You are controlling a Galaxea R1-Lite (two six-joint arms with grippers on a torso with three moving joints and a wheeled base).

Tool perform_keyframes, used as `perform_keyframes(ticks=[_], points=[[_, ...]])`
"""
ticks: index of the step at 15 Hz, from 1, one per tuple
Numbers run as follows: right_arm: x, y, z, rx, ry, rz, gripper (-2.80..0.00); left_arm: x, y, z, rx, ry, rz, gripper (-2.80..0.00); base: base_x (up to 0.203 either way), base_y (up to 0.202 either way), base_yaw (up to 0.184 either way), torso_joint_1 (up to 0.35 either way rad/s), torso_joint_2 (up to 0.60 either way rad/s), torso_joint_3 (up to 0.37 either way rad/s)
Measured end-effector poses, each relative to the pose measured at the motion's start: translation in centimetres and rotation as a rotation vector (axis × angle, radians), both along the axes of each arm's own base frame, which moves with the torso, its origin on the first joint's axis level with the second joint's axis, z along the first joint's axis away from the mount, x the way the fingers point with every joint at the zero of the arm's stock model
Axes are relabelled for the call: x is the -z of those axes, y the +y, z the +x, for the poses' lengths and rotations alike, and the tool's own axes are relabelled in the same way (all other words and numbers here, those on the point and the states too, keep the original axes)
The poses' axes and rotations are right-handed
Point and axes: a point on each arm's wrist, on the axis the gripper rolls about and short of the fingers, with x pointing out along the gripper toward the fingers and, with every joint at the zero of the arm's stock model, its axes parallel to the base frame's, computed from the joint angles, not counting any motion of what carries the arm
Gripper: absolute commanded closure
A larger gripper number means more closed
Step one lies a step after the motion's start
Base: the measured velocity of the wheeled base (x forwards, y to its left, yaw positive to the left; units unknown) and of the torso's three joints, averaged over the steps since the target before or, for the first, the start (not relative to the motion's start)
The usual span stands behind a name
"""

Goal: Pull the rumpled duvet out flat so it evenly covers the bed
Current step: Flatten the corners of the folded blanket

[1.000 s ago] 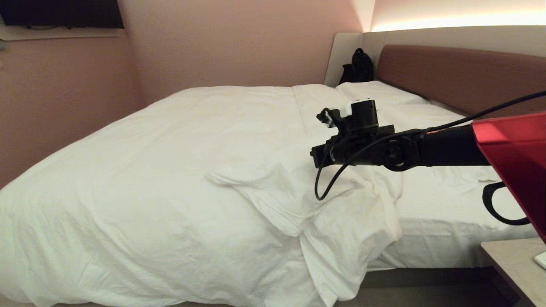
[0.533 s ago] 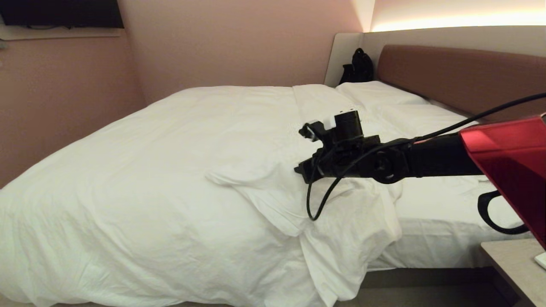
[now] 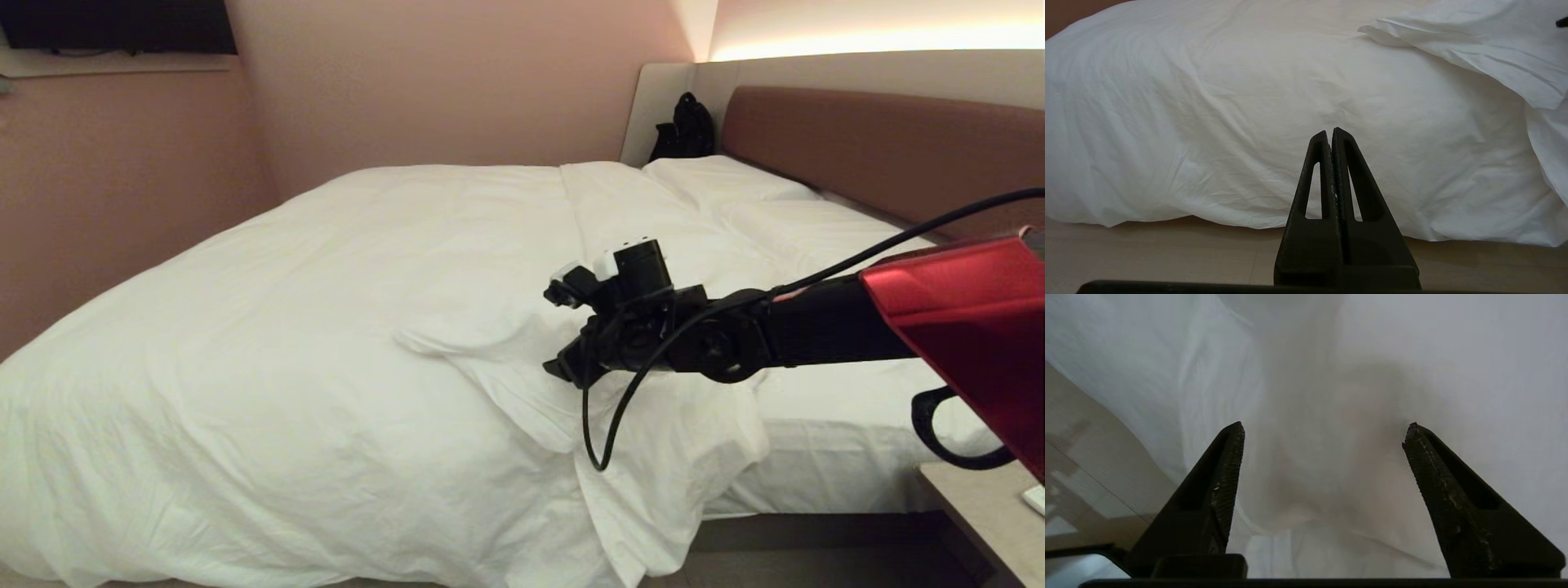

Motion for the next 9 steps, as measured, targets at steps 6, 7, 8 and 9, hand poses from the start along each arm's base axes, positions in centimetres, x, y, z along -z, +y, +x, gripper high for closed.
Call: perform_keyframes(ticks=[6,7,8,9], points=[[4.0,0.2,-1.3,-0.049,0.05,-0.182,-2.8,0.0,0.0,0.0,0.0,0.0,0.001,0.0,0.0,0.0,0.0,0.0,0.0,0.0],[4.5,0.3,-1.5,-0.061,0.056,-0.204,-2.8,0.0,0.0,0.0,0.0,0.0,0.0,0.0,0.0,0.0,0.0,0.0,0.0,0.0],[4.9,0.5,-1.7,-0.074,0.059,-0.223,-2.8,0.0,0.0,0.0,0.0,0.0,0.0,0.0,0.0,0.0,0.0,0.0,0.0,0.0],[5.0,0.5,-1.8,-0.082,0.061,-0.232,-2.8,0.0,0.0,0.0,0.0,0.0,0.0,0.0,0.0,0.0,0.0,0.0,0.0,0.0]])
